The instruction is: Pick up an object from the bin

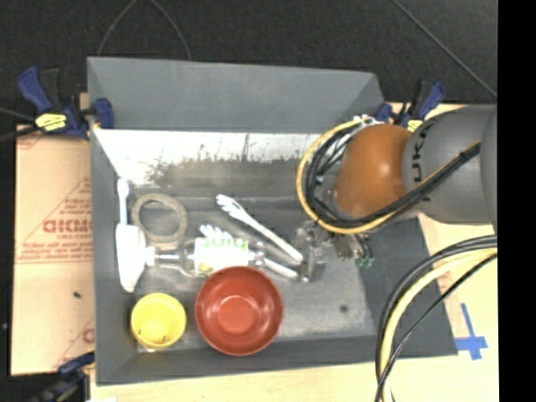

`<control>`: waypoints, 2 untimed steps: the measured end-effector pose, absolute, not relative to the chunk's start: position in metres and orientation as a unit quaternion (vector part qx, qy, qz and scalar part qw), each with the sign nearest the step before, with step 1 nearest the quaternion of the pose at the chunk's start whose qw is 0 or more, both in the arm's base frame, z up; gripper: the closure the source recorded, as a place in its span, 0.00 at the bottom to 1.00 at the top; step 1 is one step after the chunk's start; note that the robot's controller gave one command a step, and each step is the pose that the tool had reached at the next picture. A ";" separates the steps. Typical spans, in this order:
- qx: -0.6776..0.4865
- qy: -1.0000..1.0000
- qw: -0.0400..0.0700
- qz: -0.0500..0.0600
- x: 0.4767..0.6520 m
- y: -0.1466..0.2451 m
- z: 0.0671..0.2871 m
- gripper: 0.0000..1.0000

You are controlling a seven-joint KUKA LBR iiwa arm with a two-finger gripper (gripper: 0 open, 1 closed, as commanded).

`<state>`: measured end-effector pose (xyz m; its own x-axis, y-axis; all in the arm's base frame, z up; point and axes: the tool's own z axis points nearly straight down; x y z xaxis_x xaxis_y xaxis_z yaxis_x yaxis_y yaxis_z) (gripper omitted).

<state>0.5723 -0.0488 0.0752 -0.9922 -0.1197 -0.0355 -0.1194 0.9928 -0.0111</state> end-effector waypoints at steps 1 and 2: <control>-0.060 0.998 0.018 -0.005 0.572 -0.049 0.075 1.00; -0.061 0.998 0.026 -0.006 0.578 -0.045 0.127 1.00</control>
Offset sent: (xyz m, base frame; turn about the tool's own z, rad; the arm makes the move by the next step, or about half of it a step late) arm 0.0020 0.0057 0.0479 -0.0051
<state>0.5780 -0.0450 0.1269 -0.9912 -0.1222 -0.0503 -0.1216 0.9925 -0.0144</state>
